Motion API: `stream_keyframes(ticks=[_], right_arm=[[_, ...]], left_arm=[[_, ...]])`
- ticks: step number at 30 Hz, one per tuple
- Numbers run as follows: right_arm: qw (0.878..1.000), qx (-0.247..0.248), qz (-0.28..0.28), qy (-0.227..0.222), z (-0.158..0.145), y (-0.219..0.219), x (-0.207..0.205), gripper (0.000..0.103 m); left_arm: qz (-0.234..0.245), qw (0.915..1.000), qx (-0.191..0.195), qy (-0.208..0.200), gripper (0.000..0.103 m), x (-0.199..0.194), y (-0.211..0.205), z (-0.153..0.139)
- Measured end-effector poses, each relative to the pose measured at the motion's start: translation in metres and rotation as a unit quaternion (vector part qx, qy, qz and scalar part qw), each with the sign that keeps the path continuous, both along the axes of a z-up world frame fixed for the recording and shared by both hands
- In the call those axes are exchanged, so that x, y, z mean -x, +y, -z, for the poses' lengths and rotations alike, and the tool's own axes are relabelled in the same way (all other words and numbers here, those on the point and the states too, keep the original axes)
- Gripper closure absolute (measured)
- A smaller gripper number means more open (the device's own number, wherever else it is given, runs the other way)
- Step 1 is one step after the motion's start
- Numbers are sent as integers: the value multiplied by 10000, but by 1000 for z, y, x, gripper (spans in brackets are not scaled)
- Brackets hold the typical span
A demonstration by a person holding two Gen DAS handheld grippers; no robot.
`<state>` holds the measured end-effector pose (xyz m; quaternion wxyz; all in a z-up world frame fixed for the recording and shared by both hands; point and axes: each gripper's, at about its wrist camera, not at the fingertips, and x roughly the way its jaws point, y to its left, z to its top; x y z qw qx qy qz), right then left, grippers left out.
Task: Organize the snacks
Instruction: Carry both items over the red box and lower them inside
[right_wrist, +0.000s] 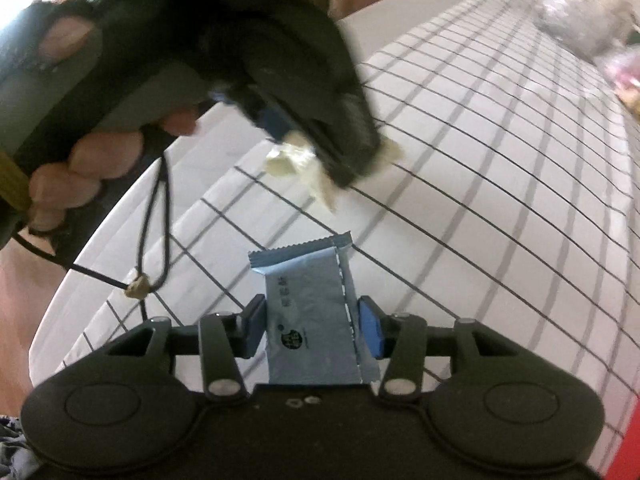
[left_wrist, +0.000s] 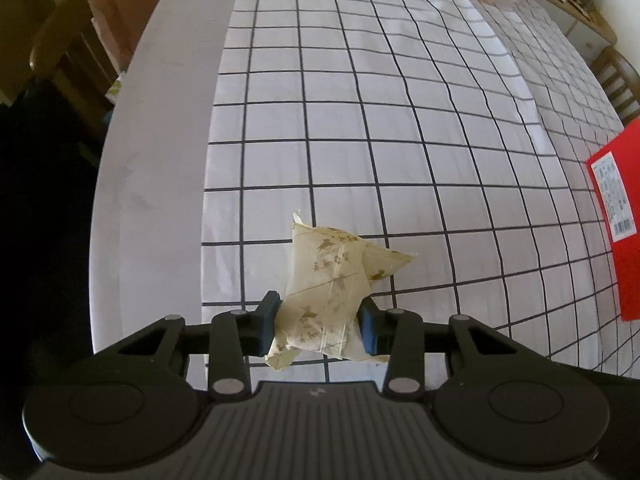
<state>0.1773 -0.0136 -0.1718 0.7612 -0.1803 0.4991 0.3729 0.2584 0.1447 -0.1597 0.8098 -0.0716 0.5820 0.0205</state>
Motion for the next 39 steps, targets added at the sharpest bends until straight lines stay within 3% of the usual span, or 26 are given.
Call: stream_keyframes(ticks=[6, 14, 27, 39], right_arm=[[9968, -216, 763, -88, -18, -41, -7, 56], [9850, -686, 1542, -359, -50, -88, -8, 56], [9564, -1206, 2544, -774, -113, -172, 15, 56], [9315, -1356, 3167, -1164, -145, -247, 22, 56]], left_arm=[[-187, 9996, 35, -211, 64, 13, -3, -13], [-85, 9980, -78, -628, 64, 29, -28, -49], [374, 9911, -132, -1271, 63, 68, -95, -115], [945, 9831, -19, -1567, 63, 76, -175, -147]])
